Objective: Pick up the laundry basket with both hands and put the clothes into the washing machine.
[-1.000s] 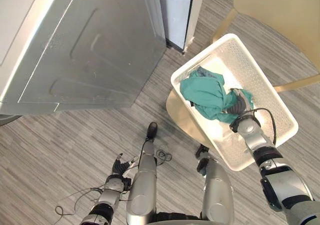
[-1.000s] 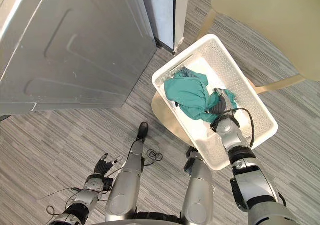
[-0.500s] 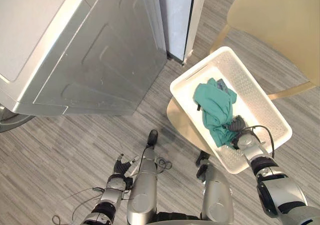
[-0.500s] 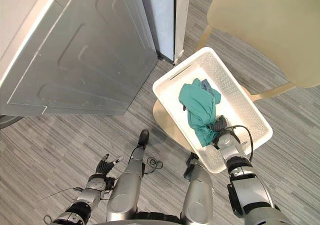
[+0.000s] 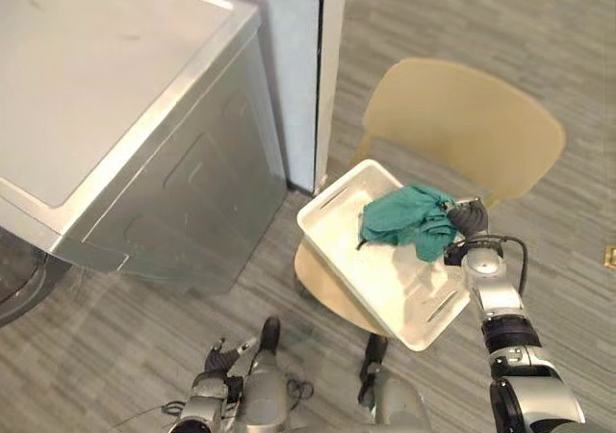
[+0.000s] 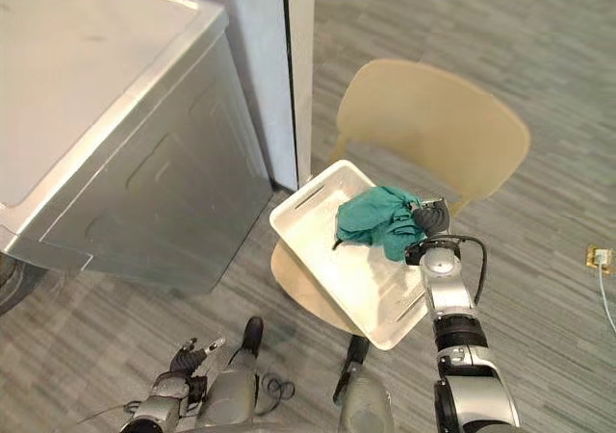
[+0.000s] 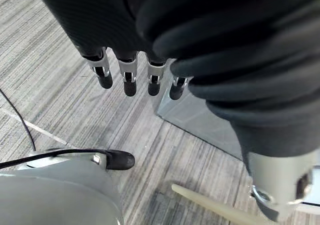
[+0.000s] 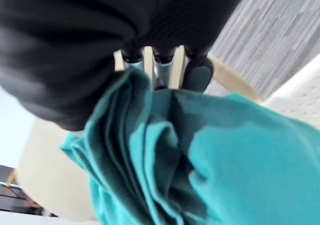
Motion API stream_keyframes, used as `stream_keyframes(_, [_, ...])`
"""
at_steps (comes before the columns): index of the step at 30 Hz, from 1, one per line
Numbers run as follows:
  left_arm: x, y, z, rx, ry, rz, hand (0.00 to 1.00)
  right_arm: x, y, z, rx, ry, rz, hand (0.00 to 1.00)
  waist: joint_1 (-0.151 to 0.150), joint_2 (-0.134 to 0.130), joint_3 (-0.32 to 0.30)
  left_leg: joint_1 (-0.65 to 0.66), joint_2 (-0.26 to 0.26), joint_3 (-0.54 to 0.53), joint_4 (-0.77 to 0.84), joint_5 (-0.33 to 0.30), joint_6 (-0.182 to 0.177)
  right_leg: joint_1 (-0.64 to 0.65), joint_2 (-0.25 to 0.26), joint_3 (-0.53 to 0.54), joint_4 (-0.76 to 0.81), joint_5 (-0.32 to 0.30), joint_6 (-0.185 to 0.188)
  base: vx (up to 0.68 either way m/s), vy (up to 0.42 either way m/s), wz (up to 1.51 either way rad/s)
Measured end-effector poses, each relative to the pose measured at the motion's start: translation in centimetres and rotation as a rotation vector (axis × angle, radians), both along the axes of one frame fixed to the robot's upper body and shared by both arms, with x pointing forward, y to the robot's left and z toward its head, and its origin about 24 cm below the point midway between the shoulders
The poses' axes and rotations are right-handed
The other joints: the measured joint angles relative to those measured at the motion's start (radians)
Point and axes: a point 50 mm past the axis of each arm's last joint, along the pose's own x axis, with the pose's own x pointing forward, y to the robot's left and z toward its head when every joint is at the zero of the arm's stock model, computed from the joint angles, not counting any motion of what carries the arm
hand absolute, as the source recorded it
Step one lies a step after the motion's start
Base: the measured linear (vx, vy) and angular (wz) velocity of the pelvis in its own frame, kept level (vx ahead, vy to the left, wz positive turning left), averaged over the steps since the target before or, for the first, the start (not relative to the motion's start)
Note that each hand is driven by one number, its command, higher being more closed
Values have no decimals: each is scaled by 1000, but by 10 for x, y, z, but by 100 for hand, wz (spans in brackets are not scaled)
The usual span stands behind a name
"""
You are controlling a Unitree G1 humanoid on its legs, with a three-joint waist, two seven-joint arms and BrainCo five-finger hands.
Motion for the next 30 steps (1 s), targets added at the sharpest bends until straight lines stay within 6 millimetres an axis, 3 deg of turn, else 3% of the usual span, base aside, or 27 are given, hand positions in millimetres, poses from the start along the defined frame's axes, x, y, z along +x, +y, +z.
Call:
stream_keyframes(5, [-18,4,-5,5,65,37,0,-5,9,14,26,-80,30,100,-22,0,-43,45,-3,43,-6,-12,11,31,4,39,-34,18,3,7,18,-24])
stream_keyframes(8, [-15,1,-4,0,51,35,0,-7,13,28,54,-159,48,100,-32,3,-63,69,-1,56,-6,-16,11,59,9,51,-61,31,7,14,2,-12])
stream_keyframes(10, [-2,-1,2,0,-7,23,0,-9,14,37,60,-204,57,100,-44,3,-83,73,1,55,-6,-17,10,64,11,51,-62,31,7,0,0,0])
stream_keyframes(13, [38,-10,26,-5,-200,-19,0,-13,19,59,75,-309,79,100,-46,8,-103,82,3,67,-12,-16,9,65,13,57,-67,43,-5,2,-6,-10])
stream_keyframes(15, [75,-22,55,-7,-383,-72,0,-17,22,75,73,-393,95,100,-48,19,-118,101,3,71,-24,-15,9,84,15,65,-84,50,-4,-4,-1,-5])
stream_keyframes(18, [112,-33,96,-18,-613,-97,0,-20,30,94,79,-490,116,100,-50,29,-135,127,5,91,-25,-17,11,96,19,79,-84,51,-4,-16,-7,-18])
stream_keyframes(21, [138,-42,134,-34,-796,-102,0,-16,40,115,114,-590,134,100,-71,42,-152,148,4,120,-25,-23,19,99,19,106,-86,52,-1,-33,-7,-27])
stream_keyframes(24, [155,-52,157,-57,-898,-127,0,-13,44,131,148,-652,155,100,-79,47,-156,170,5,144,-25,-28,16,108,23,126,-93,55,1,-32,-6,-27])
stream_keyframes(30, [192,-100,212,-160,-1085,-309,0,-16,56,168,249,-813,239,100,-114,61,-171,194,11,175,-27,-41,10,114,31,151,-99,53,-2,-29,-7,-14])
